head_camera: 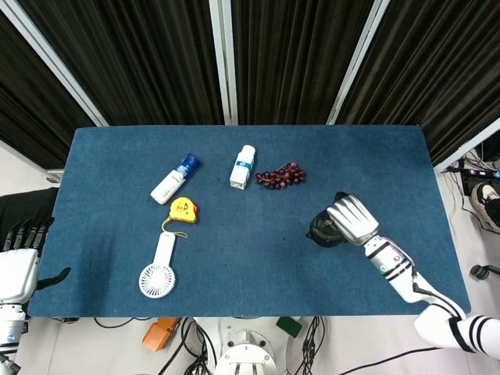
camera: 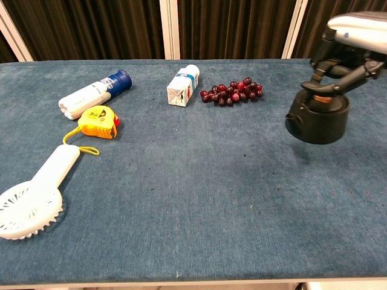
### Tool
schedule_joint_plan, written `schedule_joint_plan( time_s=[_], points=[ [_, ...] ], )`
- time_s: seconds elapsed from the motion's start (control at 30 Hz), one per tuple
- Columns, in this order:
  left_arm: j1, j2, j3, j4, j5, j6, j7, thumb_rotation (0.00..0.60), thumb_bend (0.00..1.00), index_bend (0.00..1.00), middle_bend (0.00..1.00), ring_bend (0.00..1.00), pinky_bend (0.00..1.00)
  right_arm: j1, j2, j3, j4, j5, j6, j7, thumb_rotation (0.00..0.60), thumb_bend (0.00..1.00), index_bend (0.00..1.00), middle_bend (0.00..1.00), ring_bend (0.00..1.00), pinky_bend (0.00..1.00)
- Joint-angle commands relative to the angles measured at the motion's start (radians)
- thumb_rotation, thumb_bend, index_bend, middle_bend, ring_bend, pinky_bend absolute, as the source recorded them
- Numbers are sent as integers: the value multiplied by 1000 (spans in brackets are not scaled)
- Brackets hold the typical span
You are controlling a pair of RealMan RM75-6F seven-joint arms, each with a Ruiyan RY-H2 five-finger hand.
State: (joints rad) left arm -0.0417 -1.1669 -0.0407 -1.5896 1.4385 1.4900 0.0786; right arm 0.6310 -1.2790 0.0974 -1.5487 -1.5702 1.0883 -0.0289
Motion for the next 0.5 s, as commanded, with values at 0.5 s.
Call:
schedule_joint_plan(
  time_s=[0.5],
  points=[
    [3, -18, 2, 37, -7, -9, -29, 600, 156, 70, 96, 23, 0, 122, -114, 43, 8, 24, -107, -337, 450, 532, 1000, 1000, 1000, 528]
  ],
)
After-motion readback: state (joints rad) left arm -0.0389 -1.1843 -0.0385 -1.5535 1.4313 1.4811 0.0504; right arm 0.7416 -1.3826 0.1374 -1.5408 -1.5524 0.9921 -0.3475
